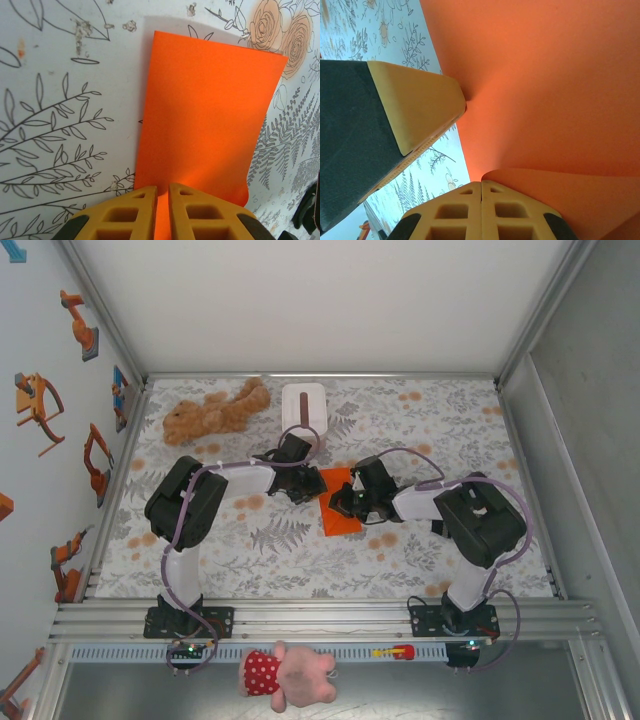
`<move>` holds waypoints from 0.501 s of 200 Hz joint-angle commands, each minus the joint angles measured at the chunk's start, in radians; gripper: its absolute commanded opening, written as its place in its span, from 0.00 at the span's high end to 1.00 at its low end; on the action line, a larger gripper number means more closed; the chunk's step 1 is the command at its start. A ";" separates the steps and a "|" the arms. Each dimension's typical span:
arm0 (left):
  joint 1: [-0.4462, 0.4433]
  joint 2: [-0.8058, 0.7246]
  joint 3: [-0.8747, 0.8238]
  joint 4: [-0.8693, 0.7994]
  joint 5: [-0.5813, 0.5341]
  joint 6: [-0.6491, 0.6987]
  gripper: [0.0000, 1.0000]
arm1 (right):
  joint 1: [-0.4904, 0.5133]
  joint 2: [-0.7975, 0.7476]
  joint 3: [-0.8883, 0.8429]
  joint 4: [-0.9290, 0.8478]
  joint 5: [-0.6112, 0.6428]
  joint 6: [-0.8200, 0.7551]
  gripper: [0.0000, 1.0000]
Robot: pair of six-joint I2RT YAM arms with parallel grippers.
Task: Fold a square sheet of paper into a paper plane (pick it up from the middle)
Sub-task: Fold the triangle a second time at the center of the table.
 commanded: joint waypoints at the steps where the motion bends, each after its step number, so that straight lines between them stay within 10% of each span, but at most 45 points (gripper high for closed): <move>1: 0.001 0.046 -0.002 -0.066 -0.018 0.022 0.84 | 0.008 0.010 0.016 0.001 0.041 0.001 1.00; 100: 0.000 0.047 -0.004 -0.071 -0.018 0.023 0.85 | 0.008 0.025 0.022 0.010 0.033 -0.001 1.00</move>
